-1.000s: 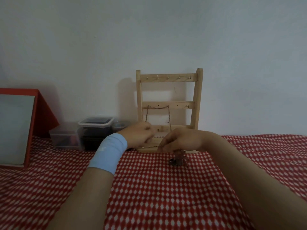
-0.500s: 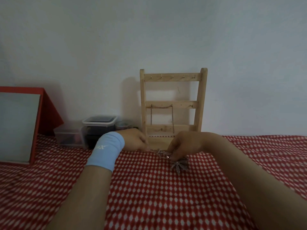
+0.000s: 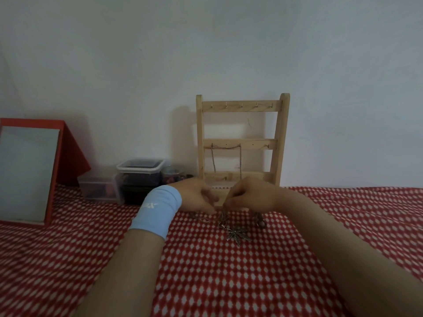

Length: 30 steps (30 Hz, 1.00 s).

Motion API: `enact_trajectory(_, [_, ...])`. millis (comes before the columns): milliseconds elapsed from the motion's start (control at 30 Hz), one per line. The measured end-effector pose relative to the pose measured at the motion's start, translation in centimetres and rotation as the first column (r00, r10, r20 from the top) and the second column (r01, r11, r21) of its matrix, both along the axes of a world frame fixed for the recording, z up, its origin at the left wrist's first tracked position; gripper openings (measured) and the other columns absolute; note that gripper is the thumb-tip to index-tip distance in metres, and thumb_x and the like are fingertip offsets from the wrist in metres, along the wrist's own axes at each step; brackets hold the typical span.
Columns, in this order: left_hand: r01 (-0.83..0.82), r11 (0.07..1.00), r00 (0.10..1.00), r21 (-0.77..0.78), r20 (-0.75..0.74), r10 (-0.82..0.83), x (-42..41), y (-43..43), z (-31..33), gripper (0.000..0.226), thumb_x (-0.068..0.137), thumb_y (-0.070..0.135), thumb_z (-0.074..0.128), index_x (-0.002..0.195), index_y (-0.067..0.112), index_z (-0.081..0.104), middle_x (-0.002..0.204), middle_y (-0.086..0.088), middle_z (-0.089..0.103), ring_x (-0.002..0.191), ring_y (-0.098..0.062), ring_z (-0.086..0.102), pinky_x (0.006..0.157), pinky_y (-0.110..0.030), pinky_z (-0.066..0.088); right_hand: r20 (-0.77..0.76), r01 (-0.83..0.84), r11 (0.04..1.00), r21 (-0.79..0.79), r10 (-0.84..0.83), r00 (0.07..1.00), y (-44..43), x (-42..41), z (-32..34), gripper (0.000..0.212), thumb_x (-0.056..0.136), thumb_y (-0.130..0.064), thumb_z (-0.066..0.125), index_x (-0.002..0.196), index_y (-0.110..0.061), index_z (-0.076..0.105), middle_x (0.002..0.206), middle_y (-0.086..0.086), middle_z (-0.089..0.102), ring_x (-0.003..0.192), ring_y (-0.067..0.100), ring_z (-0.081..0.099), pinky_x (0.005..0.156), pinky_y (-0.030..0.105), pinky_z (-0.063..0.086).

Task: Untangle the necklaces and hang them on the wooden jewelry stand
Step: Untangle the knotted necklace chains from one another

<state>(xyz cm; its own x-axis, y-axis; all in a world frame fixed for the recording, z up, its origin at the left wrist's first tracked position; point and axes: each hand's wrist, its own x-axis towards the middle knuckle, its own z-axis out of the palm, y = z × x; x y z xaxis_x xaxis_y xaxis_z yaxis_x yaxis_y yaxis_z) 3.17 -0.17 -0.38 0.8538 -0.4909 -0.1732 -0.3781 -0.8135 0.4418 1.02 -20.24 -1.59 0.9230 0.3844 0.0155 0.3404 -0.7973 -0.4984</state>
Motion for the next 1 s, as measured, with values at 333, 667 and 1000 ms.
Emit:
enact_trajectory(333, [0.026, 0.995, 1.000, -0.094, -0.006, -0.026, 0.0, -0.6, -1.3, 0.020, 0.086, 0.038, 0.070, 0.094, 0.020, 0.074, 0.090, 0.010, 0.068, 0.091, -0.009, 0.063, 0.090, -0.028, 0.048, 0.078, 0.076, 0.965, 0.249, -0.098, 0.992, -0.6, 0.3, 0.4, 0.016, 0.096, -0.029, 0.069, 0.084, -0.026, 0.078, 0.082, -0.015, 0.072, 0.077, -0.010, 0.062, 0.070, 0.012, 0.042])
enact_trajectory(667, [-0.054, 0.962, 0.984, -0.269, -0.179, 0.005, 0.4, 0.0, -1.3, 0.029, 0.093, 0.008, 0.059, 0.120, 0.018, 0.064, 0.126, -0.006, 0.063, 0.109, -0.018, 0.064, 0.097, -0.032, 0.053, -0.114, 0.202, 0.963, -0.178, -0.224, 0.968, -1.1, 0.2, 1.0, 0.021, 0.094, -0.023, 0.058, 0.077, -0.012, 0.066, 0.077, 0.003, 0.062, 0.067, 0.017, 0.057, 0.060, 0.029, 0.049])
enact_trajectory(1000, [-0.088, 0.826, 0.985, -0.558, -0.171, -0.011, 0.2, -1.0, -1.8, 0.024, 0.088, 0.008, 0.069, 0.108, 0.022, 0.067, 0.103, -0.002, 0.071, 0.095, -0.016, 0.070, 0.080, -0.026, 0.057, -0.181, 0.103, 0.988, 0.113, -0.082, 0.980, 0.0, -0.1, 0.6, 0.020, 0.095, -0.025, 0.065, 0.105, -0.013, 0.078, 0.098, 0.002, 0.079, 0.091, 0.014, 0.074, 0.083, 0.030, 0.059])
